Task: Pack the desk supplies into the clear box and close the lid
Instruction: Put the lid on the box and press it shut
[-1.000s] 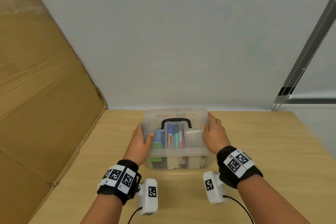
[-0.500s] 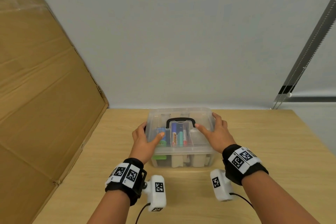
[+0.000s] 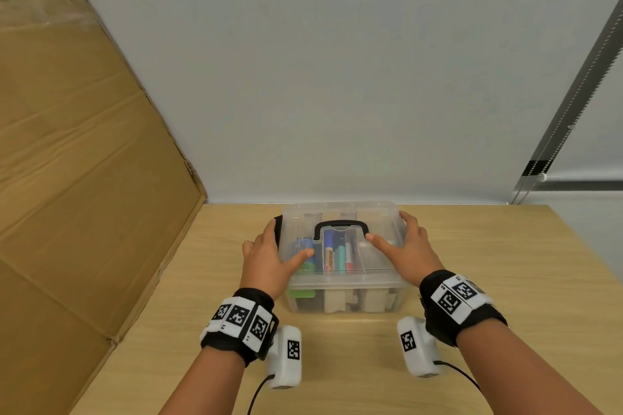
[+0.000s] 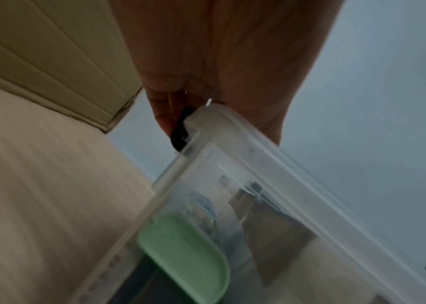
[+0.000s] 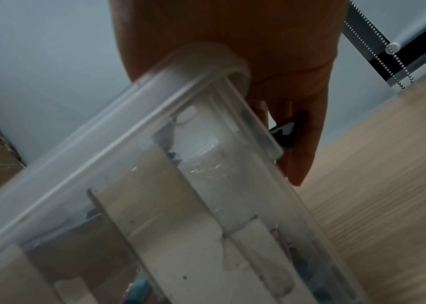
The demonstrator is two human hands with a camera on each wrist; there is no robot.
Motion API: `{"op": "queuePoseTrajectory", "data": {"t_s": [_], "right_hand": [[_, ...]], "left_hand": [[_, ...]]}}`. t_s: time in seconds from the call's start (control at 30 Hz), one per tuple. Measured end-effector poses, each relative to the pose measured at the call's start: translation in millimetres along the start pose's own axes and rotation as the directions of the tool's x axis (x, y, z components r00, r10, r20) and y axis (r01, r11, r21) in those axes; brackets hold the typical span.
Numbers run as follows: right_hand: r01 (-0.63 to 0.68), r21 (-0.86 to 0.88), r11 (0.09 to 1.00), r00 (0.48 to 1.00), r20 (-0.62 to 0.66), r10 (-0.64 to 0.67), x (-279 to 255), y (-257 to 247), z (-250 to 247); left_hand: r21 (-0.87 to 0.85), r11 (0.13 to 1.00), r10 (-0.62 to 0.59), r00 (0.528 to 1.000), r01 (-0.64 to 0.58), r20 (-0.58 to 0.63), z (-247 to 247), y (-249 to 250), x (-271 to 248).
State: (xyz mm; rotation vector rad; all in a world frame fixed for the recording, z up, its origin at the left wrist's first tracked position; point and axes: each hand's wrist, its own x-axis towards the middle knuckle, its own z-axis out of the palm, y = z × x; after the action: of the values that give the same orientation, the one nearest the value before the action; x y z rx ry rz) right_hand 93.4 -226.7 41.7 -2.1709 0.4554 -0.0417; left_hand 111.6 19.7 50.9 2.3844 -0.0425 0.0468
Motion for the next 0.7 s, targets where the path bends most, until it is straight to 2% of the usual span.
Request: {"op": "queuePoseTrajectory", "data": {"t_s": [0.07,0.2,0.4,0.6,0.7], "right_hand": [[0.002,0.002,1.000,1.000,0.004,-0.002,0,1,0],[0.009,0.011,1.000,1.000,0.003,-0.009,1,2,0],[0.012,0.030,0.999,1.000,-0.012,-0.012,1,4,1],[0.007,0.004,1.000,1.000,0.005,-0.007,0,2,0],[0.000,-0.008,1.000,1.000,0.014,0.001,-1,-1,-1]], "left_hand": [[-0.031,0.999,-0.019,1.000,0.019,0.011,-2,-4,5],[-0.215,0.968,-0.119,0.990,0.133,0.076,5,-3,14],[-0.273,0.959,-0.063,0.997,0.070,0.035,17,-6,19],[-0.170,0.985,-0.001,0.999,0.008,0.040,20,-7,25],[-0.179,0.984,0.003,0.999,0.003,0.033,21,-10,25]]}}
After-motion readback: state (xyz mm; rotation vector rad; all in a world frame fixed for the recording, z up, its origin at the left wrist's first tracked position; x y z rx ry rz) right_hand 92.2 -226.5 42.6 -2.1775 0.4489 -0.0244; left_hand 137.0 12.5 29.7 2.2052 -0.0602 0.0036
